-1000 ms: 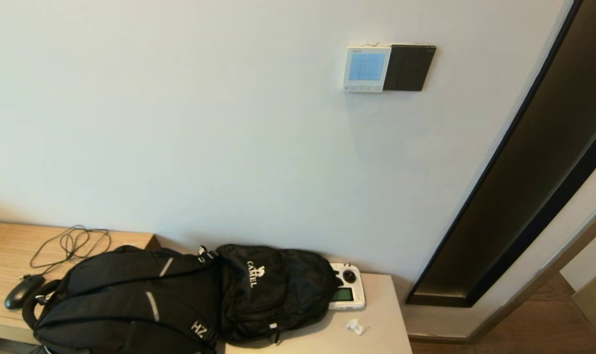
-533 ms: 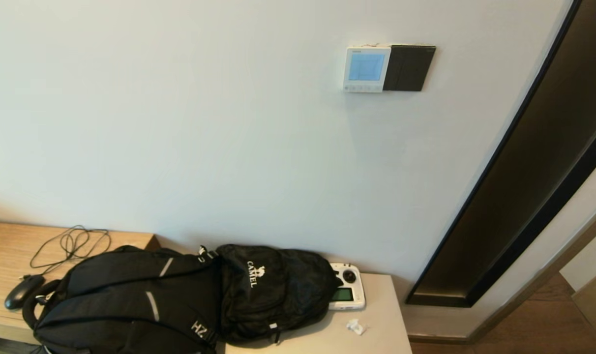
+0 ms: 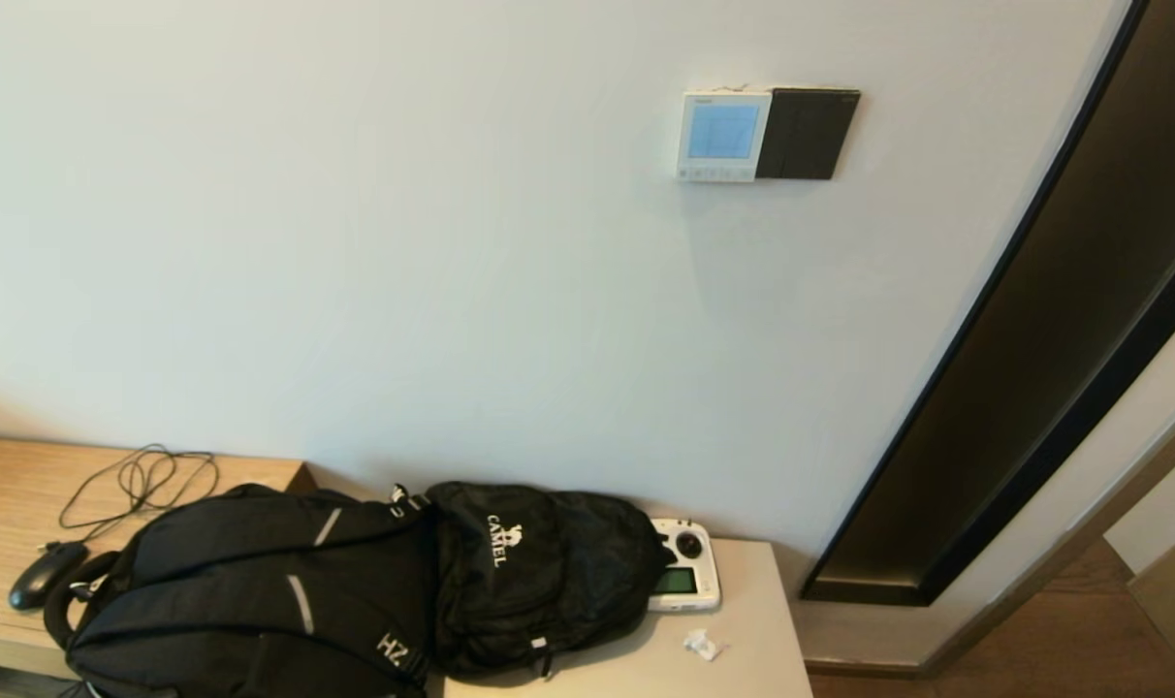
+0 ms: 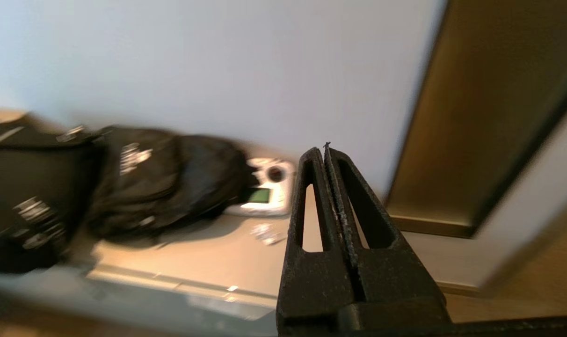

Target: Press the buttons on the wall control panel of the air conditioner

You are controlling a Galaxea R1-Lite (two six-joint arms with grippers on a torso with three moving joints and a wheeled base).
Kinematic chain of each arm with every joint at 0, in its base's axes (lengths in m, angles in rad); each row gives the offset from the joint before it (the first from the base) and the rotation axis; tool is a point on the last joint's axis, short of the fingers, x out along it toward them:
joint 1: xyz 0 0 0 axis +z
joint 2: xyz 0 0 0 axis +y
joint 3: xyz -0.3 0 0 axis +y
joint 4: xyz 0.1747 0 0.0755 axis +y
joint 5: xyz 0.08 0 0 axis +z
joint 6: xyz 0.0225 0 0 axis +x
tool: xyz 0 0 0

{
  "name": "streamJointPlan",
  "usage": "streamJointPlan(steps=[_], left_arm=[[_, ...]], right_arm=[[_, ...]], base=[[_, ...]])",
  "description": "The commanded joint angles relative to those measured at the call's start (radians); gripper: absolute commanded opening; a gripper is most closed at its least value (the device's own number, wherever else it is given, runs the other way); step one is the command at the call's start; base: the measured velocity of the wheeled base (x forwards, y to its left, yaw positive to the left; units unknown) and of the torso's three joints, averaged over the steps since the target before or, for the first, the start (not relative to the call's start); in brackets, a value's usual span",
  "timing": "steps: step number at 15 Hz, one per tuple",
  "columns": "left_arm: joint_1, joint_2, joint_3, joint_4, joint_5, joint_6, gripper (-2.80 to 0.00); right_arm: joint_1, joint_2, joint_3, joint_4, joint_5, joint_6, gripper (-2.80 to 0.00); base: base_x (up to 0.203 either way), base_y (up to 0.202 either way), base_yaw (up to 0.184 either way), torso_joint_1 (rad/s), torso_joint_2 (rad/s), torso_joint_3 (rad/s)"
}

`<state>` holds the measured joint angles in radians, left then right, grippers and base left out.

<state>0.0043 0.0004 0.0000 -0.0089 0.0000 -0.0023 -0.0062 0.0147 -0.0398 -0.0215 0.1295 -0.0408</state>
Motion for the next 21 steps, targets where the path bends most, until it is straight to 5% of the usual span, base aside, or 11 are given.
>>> streamJointPlan(steps=[1, 21], left_arm=[[0.0, 0.0, 0.0, 0.0, 0.0, 0.0, -2.8], [-0.001, 0.0, 0.0, 0.0, 0.0, -0.001, -2.8]], right_arm=[[0.0, -0.01, 0.03, 0.002, -0.103, -0.02, -2.8], [-0.002, -0.01, 0.04, 0.006, -0.122, 0.024, -2.8]], base=[[0.0, 0.0, 0.0, 0.0, 0.0, 0.0], [0.0, 0.0, 0.0, 0.0, 0.0, 0.0]])
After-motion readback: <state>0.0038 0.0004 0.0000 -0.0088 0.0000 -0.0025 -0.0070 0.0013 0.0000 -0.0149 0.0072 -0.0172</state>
